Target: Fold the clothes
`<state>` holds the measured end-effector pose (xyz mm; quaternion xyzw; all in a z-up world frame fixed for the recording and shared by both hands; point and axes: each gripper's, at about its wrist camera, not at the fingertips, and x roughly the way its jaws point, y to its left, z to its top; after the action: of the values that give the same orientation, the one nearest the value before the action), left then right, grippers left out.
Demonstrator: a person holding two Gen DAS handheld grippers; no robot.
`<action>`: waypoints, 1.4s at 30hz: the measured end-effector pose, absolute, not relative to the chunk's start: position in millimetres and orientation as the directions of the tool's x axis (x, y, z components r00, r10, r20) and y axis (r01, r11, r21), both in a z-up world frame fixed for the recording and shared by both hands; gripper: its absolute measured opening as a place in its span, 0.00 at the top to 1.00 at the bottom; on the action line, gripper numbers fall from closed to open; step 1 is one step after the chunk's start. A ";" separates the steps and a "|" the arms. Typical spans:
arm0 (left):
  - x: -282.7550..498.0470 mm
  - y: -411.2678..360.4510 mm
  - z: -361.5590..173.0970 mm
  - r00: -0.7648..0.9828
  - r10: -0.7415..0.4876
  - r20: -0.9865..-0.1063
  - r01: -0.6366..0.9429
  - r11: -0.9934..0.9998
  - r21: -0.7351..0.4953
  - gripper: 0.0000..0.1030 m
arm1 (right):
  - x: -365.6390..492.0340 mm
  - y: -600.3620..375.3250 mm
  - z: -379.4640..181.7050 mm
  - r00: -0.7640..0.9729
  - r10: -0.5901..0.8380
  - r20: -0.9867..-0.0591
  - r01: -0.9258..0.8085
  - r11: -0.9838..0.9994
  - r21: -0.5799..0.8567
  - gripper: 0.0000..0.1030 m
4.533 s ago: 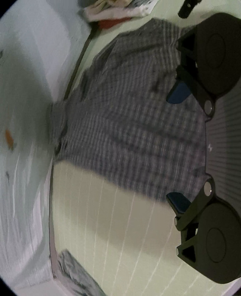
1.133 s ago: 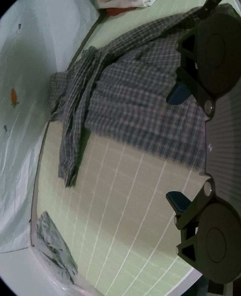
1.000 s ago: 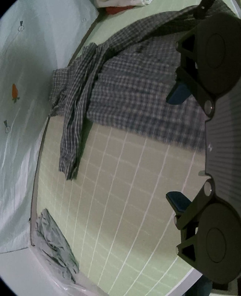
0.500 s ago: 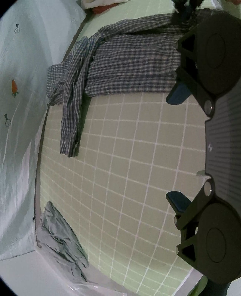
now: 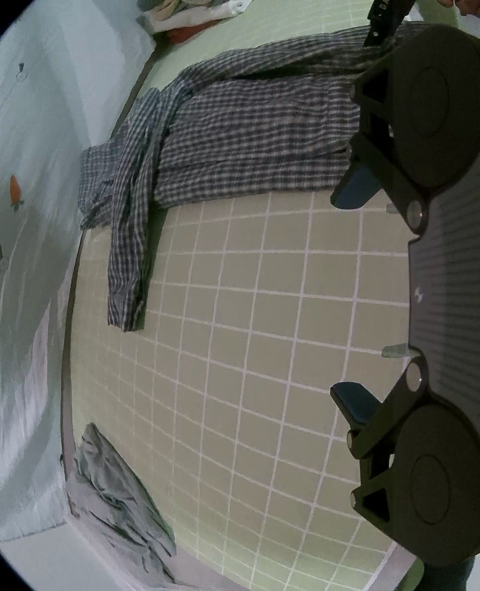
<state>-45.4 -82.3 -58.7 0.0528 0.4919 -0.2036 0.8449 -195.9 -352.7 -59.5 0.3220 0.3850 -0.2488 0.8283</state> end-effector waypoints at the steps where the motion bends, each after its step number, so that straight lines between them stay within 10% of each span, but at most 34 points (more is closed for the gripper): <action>1: -45.2 -82.6 -59.6 0.430 -0.290 -0.855 0.400 0.910 -0.108 0.04 | -194.5 -348.7 -58.1 0.592 -0.149 -0.792 0.643 0.679 0.354 0.66; 19: -32.3 -99.6 -64.1 0.425 -0.282 -0.860 0.334 0.932 -0.141 0.04 | -191.1 -357.4 -62.0 0.635 0.020 -0.773 0.588 0.637 0.499 0.57; 42: 145.2 -137.4 -45.7 0.523 -0.153 -0.838 0.100 0.988 -0.118 0.04 | 14.4 -508.5 0.0 0.726 -0.169 -0.666 0.575 0.681 0.454 0.24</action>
<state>145.2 -137.4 -45.7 -0.0277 0.4829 -0.0724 0.8722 14.4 -508.5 0.0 0.3369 0.3011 -0.2147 0.8659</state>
